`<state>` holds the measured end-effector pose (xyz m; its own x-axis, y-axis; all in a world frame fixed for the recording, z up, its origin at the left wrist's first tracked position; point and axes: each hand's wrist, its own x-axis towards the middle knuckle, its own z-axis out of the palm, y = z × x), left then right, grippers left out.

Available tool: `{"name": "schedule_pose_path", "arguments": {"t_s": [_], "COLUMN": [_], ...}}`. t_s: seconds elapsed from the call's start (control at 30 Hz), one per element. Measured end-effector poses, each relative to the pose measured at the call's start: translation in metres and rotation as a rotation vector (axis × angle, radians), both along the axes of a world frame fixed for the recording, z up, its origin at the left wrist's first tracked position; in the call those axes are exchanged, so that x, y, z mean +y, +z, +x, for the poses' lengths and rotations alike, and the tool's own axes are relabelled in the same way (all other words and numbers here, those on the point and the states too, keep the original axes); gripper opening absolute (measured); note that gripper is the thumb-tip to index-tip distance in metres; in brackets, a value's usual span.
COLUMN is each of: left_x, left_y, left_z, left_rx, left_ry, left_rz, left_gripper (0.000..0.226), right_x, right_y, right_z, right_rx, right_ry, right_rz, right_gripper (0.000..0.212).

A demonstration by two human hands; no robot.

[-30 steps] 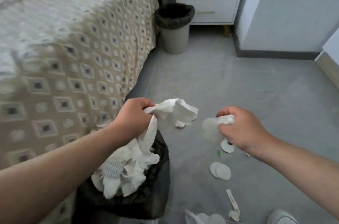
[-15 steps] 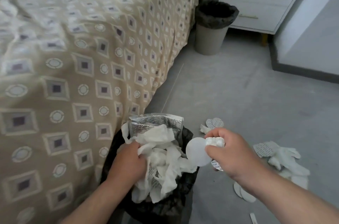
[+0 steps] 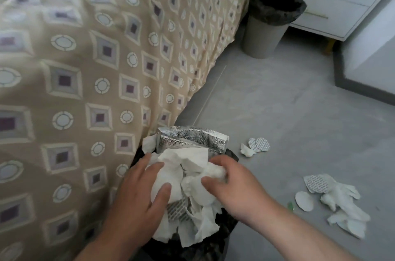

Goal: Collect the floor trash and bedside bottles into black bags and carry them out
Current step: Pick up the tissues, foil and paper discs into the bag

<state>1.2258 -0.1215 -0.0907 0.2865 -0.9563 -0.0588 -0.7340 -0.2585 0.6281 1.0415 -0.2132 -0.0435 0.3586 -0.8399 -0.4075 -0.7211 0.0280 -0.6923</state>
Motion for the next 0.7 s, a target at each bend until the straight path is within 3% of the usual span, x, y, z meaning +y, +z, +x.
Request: {"name": "schedule_pose_path", "arguments": {"t_s": [0.07, 0.17, 0.23, 0.37, 0.43, 0.6, 0.7], "left_x": [-0.004, -0.008, -0.006, -0.012, -0.018, -0.029, -0.031], "left_y": [-0.001, -0.004, -0.004, -0.011, -0.018, -0.026, -0.017], "left_z": [0.006, 0.018, 0.020, 0.006, -0.003, -0.007, -0.001], "left_rx": [0.003, 0.039, 0.078, 0.007, -0.052, -0.044, -0.022], "left_ry": [-0.010, -0.032, -0.127, -0.326, -0.361, -0.350, -0.353], "left_rz": [-0.044, -0.050, 0.003, 0.226, 0.280, 0.330, 0.295], "left_gripper": [0.068, 0.064, 0.065, 0.089, 0.105, 0.128, 0.121], "right_x": [-0.008, -0.021, -0.026, -0.011, -0.004, -0.001, -0.003], "right_y": [-0.001, 0.004, 0.002, -0.014, -0.026, -0.062, -0.059], "right_z": [0.003, -0.006, -0.015, -0.012, -0.001, 0.015, 0.012], "right_rx": [-0.005, -0.078, -0.025, 0.196, 0.298, 0.309, 0.266], "right_ry": [0.130, 0.068, 0.104, 0.495, 0.577, 0.518, 0.461], "right_rz": [-0.035, -0.152, -0.253, -0.240, -0.197, -0.091, -0.049], "right_gripper": [0.051, 0.042, 0.042, 0.076, 0.091, 0.098, 0.099]}}
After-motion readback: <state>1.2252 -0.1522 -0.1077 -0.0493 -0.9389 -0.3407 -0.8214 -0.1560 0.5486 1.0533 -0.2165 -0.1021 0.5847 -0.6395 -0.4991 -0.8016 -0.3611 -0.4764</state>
